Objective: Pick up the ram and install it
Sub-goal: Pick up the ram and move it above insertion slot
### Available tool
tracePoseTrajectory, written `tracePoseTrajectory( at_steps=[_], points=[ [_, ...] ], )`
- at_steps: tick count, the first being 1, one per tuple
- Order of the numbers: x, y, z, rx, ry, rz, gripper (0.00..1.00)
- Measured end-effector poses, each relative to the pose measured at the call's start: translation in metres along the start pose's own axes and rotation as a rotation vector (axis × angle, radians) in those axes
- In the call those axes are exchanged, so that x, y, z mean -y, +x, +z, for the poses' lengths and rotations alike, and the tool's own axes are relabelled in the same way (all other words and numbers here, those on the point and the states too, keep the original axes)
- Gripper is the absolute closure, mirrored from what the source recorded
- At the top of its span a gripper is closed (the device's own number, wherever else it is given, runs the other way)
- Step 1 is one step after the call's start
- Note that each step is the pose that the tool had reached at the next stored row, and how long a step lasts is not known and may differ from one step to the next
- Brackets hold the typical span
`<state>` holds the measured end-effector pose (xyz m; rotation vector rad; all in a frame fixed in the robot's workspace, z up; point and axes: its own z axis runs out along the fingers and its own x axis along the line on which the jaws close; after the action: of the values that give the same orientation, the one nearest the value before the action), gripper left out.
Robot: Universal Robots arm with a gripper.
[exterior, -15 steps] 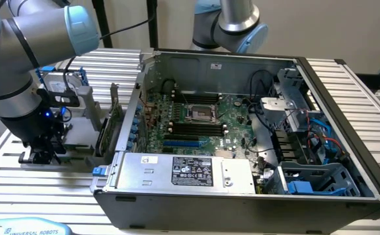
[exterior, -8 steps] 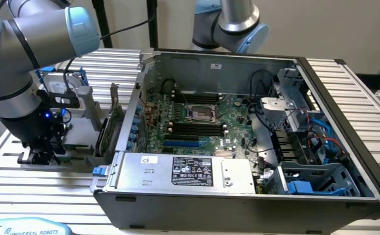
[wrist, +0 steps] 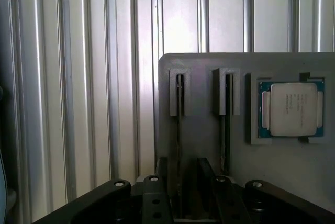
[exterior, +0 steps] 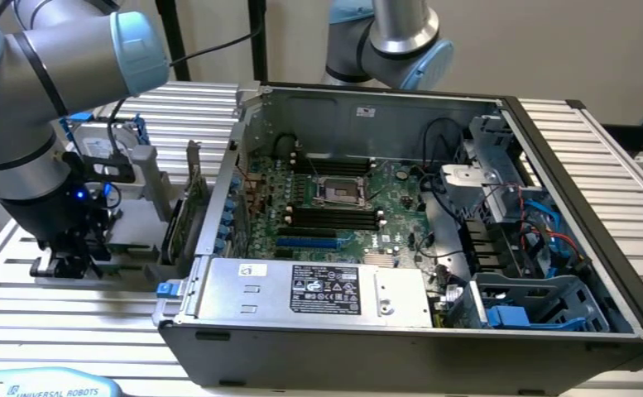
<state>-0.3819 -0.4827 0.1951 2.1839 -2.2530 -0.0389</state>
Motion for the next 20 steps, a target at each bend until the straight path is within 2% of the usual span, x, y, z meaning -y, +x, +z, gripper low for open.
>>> tracePoseTrajectory(
  at_steps=[2,3,4,5,10,12,13,20],
  points=[
    [0.0001,0.0000,-0.0001,-0.0002,-0.0002,0.000,0.66],
    [0.0001,0.0000,-0.0001,-0.0002,-0.0002,0.000,0.73],
    [0.0001,0.0000,-0.0001,-0.0001,-0.0002,0.000,0.73],
    [0.0001,0.0000,-0.0001,-0.0001,-0.0002,0.000,0.79],
    [0.0001,0.0000,-0.0001,-0.0001,-0.0002,0.000,0.79],
    [0.0001,0.0000,-0.0001,-0.0002,-0.0002,0.000,0.82],
    [0.0001,0.0000,-0.0001,-0.0002,-0.0002,0.000,0.87],
    [0.0002,0.0015,-0.0001,-0.0001,-0.0002,0.000,0.87]
  ],
)
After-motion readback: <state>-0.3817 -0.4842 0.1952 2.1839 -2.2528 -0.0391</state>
